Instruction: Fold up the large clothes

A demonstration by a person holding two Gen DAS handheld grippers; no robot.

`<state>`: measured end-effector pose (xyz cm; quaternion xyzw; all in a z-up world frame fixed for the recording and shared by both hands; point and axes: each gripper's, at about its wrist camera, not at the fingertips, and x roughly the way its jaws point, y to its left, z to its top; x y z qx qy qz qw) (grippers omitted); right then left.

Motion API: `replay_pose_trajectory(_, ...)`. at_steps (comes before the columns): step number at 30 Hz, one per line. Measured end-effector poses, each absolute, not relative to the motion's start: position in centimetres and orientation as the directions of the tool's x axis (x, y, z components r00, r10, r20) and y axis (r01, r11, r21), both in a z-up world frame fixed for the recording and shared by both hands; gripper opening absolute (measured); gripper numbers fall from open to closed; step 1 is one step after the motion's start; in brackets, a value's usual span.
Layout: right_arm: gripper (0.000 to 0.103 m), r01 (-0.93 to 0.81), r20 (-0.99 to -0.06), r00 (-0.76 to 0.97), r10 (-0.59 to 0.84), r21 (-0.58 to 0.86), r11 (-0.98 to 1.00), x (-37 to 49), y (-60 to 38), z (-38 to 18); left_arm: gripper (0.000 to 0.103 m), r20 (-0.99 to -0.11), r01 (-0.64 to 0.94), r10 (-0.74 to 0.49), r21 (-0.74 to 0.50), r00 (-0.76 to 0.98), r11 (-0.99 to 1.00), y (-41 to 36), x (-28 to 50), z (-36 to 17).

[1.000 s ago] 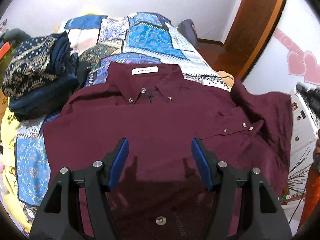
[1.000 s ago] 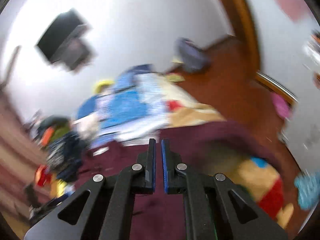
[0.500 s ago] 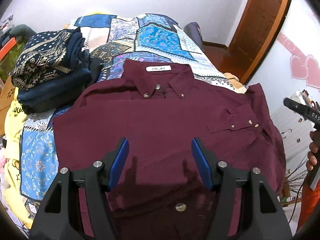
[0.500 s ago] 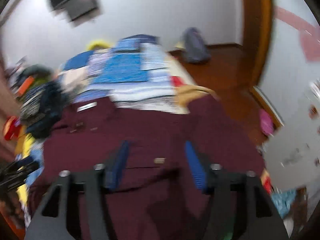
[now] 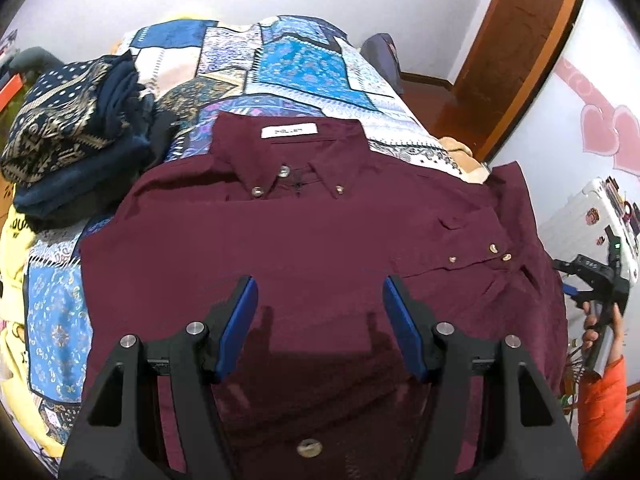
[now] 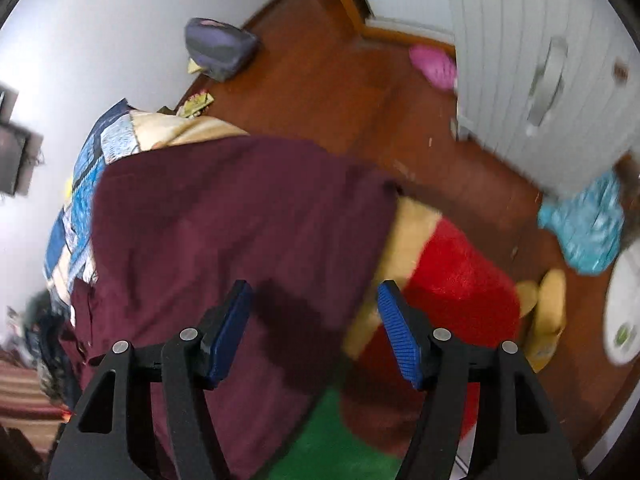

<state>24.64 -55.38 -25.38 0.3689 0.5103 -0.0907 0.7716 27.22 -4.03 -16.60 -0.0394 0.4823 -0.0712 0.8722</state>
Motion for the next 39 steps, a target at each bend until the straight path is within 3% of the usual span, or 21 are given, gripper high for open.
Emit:
replay_pose_trajectory(4,0.060,0.497,-0.821,0.515,0.245,0.519,0.695,25.4,-55.3,-25.4,0.064,-0.847,0.099,-0.157,-0.123,0.509,0.987,-4.9,27.4,-17.2)
replay_pose_trajectory(6,0.047,0.515,-0.820,0.525,0.227,0.518,0.683,26.4,-55.6,-25.8,0.064,-0.852,0.096,-0.152,-0.120,0.501,0.988,-4.9,27.5,-17.5)
replay_pose_trajectory(8,0.020,0.511,-0.814,0.532,0.232,0.528,0.678,27.2,-55.5,-25.7,0.064,-0.855,0.087,-0.144,-0.116,0.498,0.989,-4.8,27.5,-17.7)
replay_pose_trajectory(11,0.008,0.453,-0.830,0.526,0.187,0.459,0.764,27.9,-53.6,-23.5,0.064,-0.850,0.077,-0.127,-0.102,0.511,0.992,-4.3,27.1,-17.4)
replay_pose_trajectory(15,0.007,0.275,-0.763,0.616,0.196,0.441,0.854,27.8,-49.8,-17.3,0.064,-0.836,0.058,-0.108,-0.091,0.538,0.994,-3.0,26.7,-16.8)
replay_pose_trajectory(20,0.006,0.019,-0.616,0.713,0.334,0.493,0.870,26.5,-42.6,-9.4,0.064,-0.820,0.039,-0.122,-0.121,0.559,0.992,-1.8,26.3,-16.1)
replay_pose_trajectory(24,0.006,-0.224,-0.542,0.704,0.458,0.443,0.868,25.3,-34.1,-5.6,0.064,-0.806,0.036,-0.131,-0.135,0.578,0.990,-0.9,25.7,-15.4)
replay_pose_trajectory(28,0.007,-0.364,-0.629,0.584,0.512,0.361,0.859,25.2,-25.7,-8.1,0.064,-0.798,0.031,-0.147,-0.159,0.584,0.987,0.4,24.9,-15.3)
replay_pose_trajectory(33,0.010,-0.322,-0.781,0.416,0.466,0.353,0.879,26.1,-20.8,-15.4,0.064,-0.798,0.021,-0.151,-0.171,0.584,0.985,2.0,23.8,-15.7)
replay_pose_trajectory(39,0.017,-0.338,-0.860,0.371,0.351,0.227,0.914,23.6,-21.3,-15.5,0.064,-0.809,-0.009,-0.126,-0.160,0.575,0.987,3.1,23.0,-16.7)
